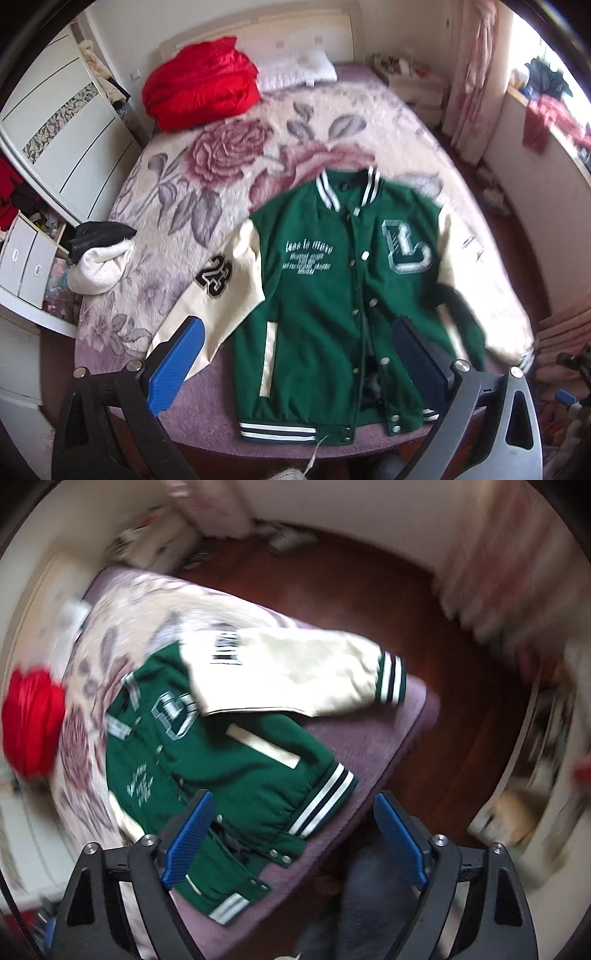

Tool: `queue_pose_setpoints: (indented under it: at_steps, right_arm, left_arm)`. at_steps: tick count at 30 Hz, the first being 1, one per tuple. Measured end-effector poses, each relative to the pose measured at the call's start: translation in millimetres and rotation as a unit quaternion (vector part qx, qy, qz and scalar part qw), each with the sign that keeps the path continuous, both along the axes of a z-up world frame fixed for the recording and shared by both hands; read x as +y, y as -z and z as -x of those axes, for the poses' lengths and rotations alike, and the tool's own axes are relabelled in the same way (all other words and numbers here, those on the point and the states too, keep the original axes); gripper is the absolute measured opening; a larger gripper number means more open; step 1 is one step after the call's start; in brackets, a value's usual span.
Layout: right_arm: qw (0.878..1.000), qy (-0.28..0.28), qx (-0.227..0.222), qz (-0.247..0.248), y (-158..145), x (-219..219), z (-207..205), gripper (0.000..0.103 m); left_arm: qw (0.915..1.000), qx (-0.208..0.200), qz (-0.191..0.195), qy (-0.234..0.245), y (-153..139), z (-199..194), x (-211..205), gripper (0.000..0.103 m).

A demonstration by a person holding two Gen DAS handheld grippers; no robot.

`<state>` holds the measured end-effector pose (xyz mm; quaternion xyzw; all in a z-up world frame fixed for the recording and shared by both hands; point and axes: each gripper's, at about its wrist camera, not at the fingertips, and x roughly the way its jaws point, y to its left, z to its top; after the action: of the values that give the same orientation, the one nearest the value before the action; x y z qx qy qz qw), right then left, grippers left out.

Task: Fold large clothes
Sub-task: 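Grasp the striped cuff of a cream sleeve with the right tool and lift it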

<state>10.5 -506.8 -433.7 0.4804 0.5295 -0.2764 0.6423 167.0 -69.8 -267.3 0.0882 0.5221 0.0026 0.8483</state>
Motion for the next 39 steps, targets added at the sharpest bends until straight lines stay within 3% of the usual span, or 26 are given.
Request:
queue_pose_setpoints:
  at_steps: [3, 5, 7, 10, 13, 15, 17, 20, 25, 29, 32, 35, 37, 39]
  right_arm:
    - [0.993, 0.095, -0.016, -0.072, 114, -46, 22, 0.087]
    - [0.984, 0.143, -0.030, -0.101, 172, -62, 33, 0.087]
    - [0.973, 0.191, -0.045, -0.123, 218, -72, 39, 0.087]
    - [0.953, 0.261, -0.087, -0.128, 262, -84, 43, 0.086]
    - [0.944, 0.292, -0.114, -0.102, 281, -94, 33, 0.075]
    - [0.943, 0.303, -0.111, -0.078, 290, -99, 21, 0.044]
    - [0.943, 0.310, -0.109, -0.055, 289, -102, 11, 0.024]
    - [0.945, 0.309, -0.106, -0.023, 264, -117, -9, 0.017]
    - [0.951, 0.279, -0.121, 0.046, 207, -191, -54, 0.015]
    - [0.958, 0.238, -0.127, 0.094, 170, -248, -117, 0.014]
    - [0.963, 0.201, -0.127, 0.125, 141, -273, -170, 0.014]
    - [0.965, 0.167, -0.135, 0.148, 111, -284, -207, 0.014]
    - [0.967, 0.145, -0.144, 0.153, 93, -278, -224, 0.014]
    - [0.968, 0.117, -0.158, 0.157, 79, -257, -228, 0.014]
  left_arm:
    - [0.9986, 0.043, -0.032, -0.004, 69, -13, -17, 0.103]
    - [0.9964, 0.073, -0.041, -0.011, 107, -21, -22, 0.103]
    - [0.9934, 0.101, -0.051, -0.020, 142, -30, -26, 0.103]
    - [0.9894, 0.126, -0.065, -0.034, 192, -47, -35, 0.103]
    - [0.9890, 0.129, -0.062, -0.038, 216, -65, -45, 0.103]
    - [0.9899, 0.125, -0.062, -0.026, 228, -78, -56, 0.103]
    - [0.9912, 0.116, -0.062, -0.012, 236, -91, -67, 0.103]
    - [0.9921, 0.111, -0.056, 0.014, 245, -112, -85, 0.103]
    - [0.9898, 0.130, -0.014, 0.056, 255, -164, -125, 0.103]
    - [0.9843, 0.137, 0.031, 0.107, 262, -210, -186, 0.103]
    - [0.9786, 0.152, 0.029, 0.136, 285, -236, -231, 0.103]
    - [0.9748, 0.177, -0.010, 0.136, 324, -256, -258, 0.103]
    - [0.9743, 0.186, -0.015, 0.126, 342, -262, -260, 0.103]
    - [0.9760, 0.176, -0.012, 0.127, 339, -261, -260, 0.103]
